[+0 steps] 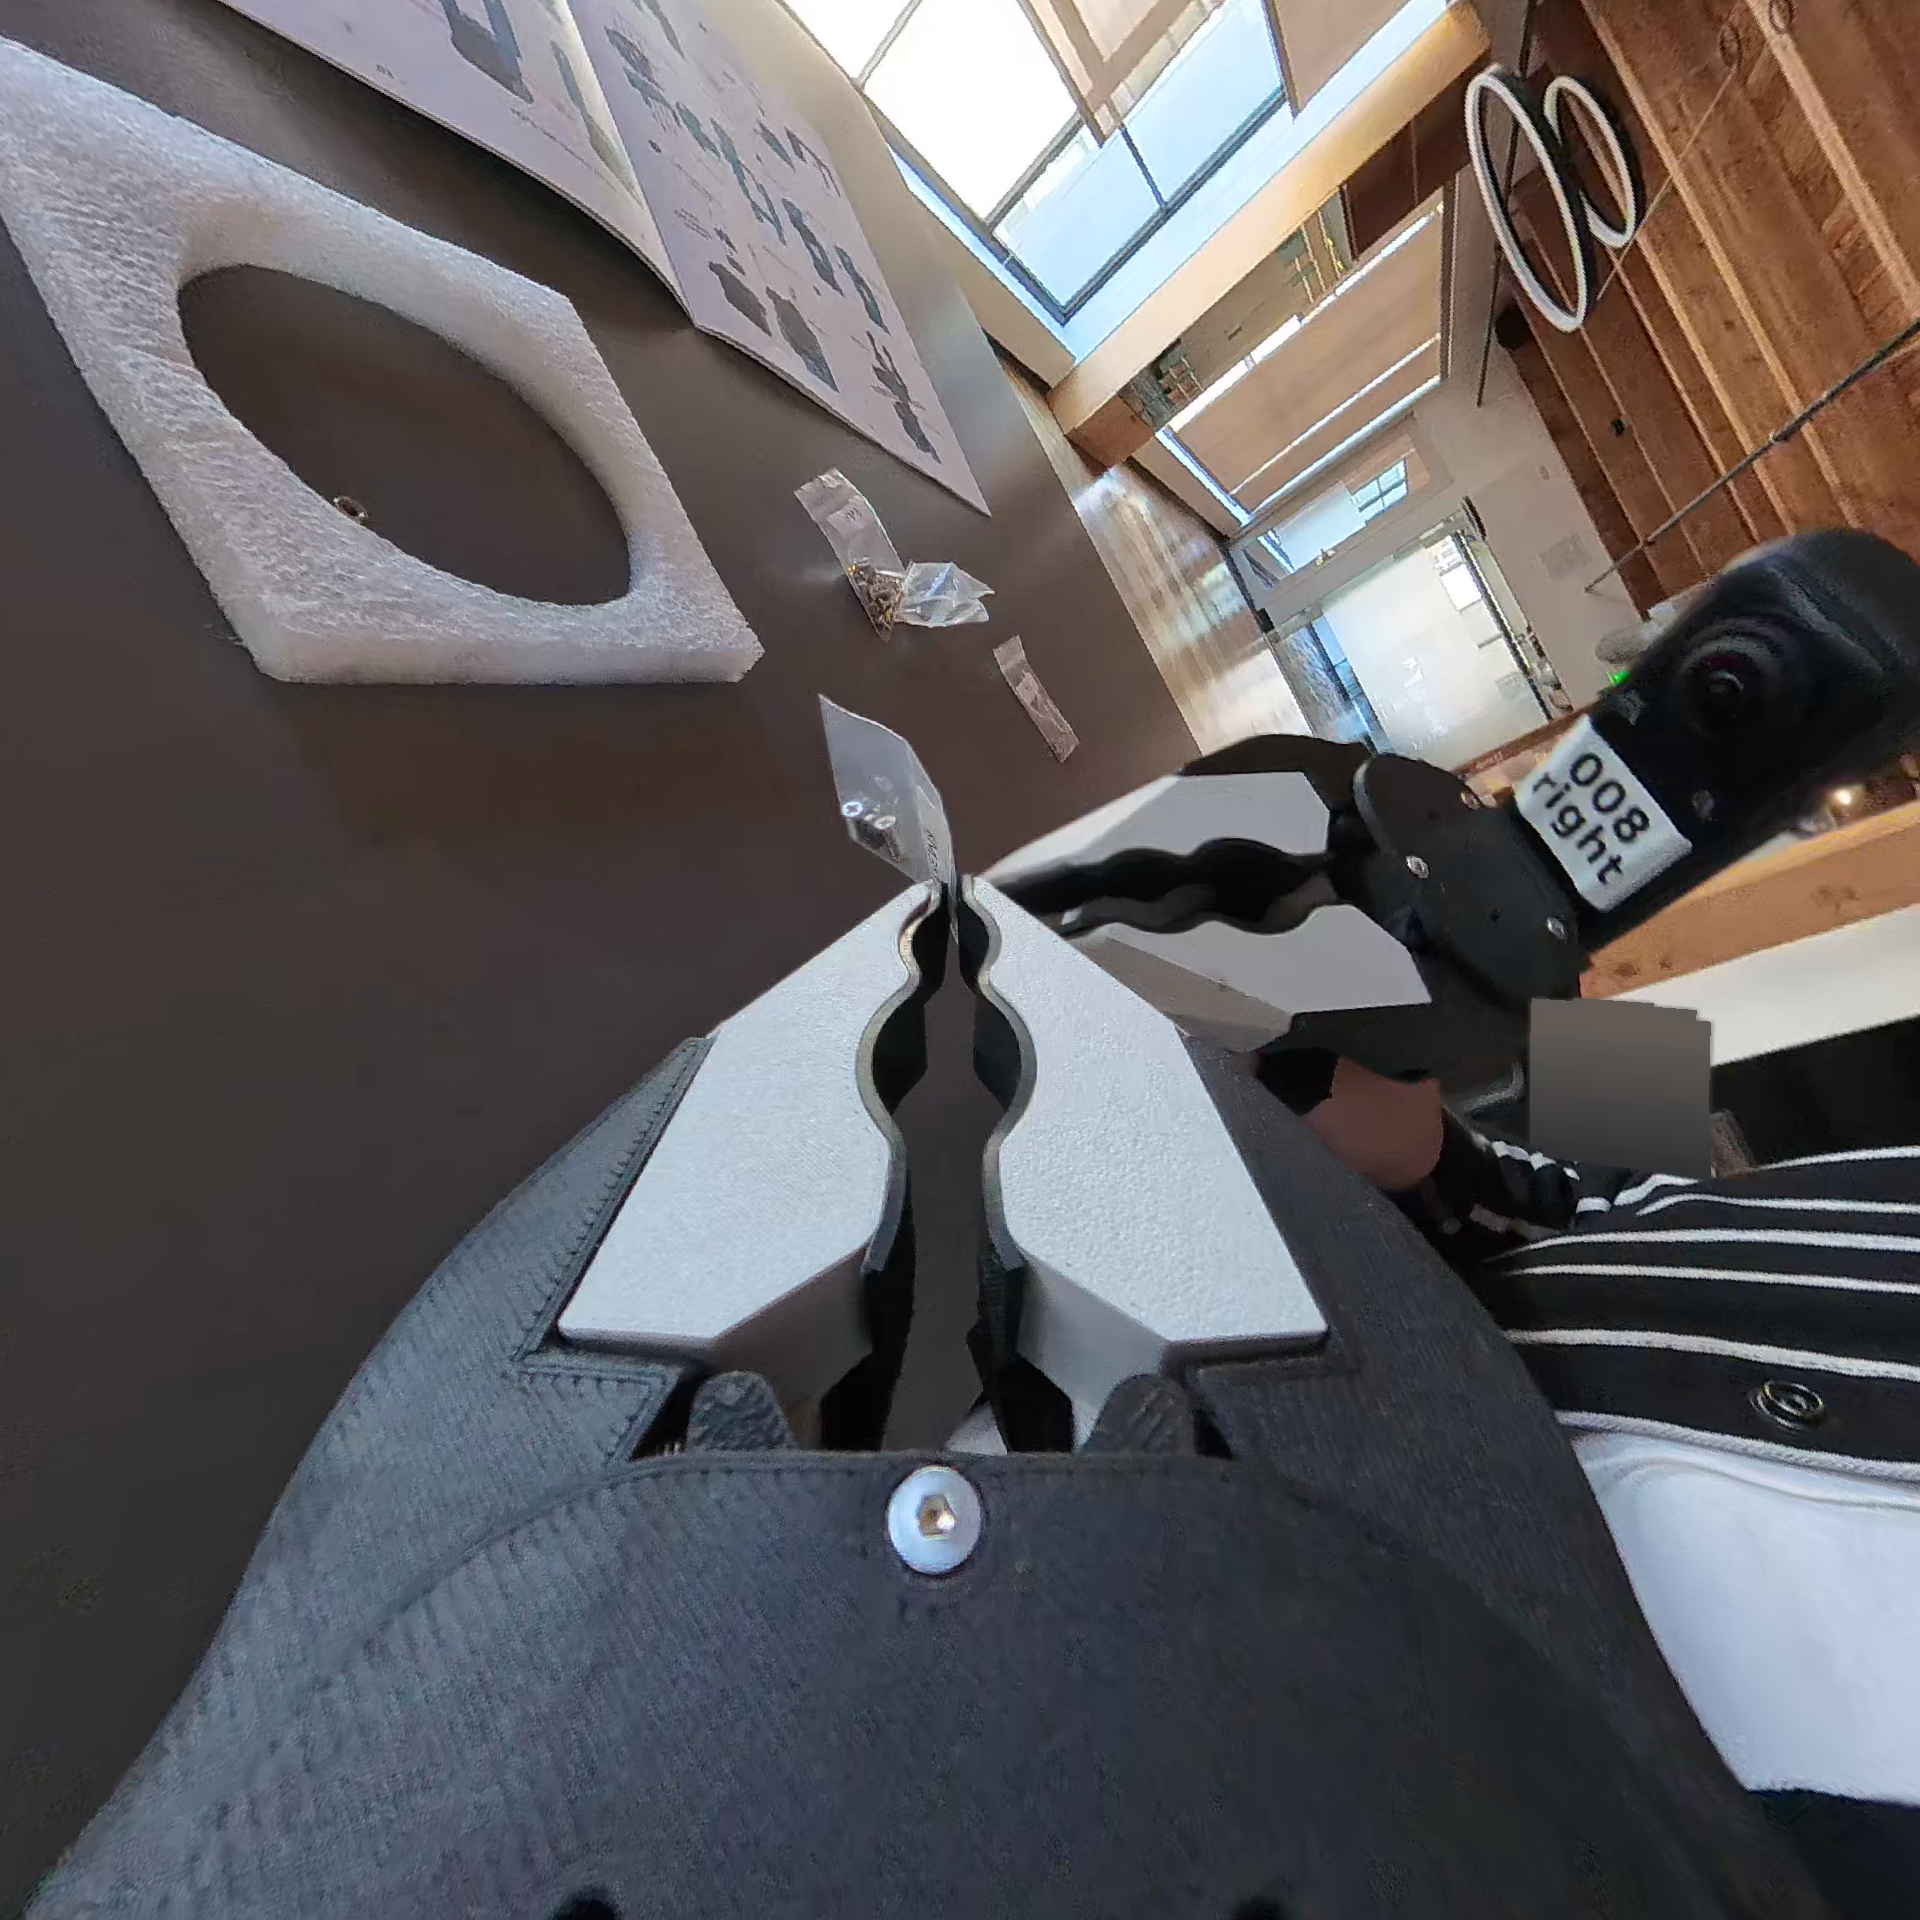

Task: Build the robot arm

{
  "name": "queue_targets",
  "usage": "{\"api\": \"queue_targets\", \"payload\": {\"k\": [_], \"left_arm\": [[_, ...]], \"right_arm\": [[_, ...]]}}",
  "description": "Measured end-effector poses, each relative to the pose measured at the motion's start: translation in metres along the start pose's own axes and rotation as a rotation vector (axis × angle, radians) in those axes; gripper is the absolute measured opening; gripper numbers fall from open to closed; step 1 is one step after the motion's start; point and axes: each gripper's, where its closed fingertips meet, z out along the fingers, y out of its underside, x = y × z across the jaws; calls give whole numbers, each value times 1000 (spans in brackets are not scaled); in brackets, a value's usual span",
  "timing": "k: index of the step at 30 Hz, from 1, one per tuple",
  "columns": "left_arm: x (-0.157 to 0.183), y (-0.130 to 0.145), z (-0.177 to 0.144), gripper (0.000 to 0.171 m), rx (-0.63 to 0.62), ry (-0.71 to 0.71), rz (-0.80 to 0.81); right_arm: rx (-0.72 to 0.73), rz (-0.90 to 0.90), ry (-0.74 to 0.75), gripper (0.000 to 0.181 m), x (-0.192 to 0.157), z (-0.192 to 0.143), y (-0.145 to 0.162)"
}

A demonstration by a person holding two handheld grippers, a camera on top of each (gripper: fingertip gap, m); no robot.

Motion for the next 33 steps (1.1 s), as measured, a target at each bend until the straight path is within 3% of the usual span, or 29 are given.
{"api": "queue_targets", "payload": {"k": [4, 11, 33], "left_arm": [[0, 1, -1, 0, -27, 26, -17], [1, 6, -2, 0, -68, 55, -41], [9, 29, 18, 4, -212, 142, -7]], "right_arm": [[5, 66, -58, 20, 7, -4, -2], [-40, 266, -256, 17, -2, -2, 3], [-117, 430, -364, 10, 4, -12, 33]]}}
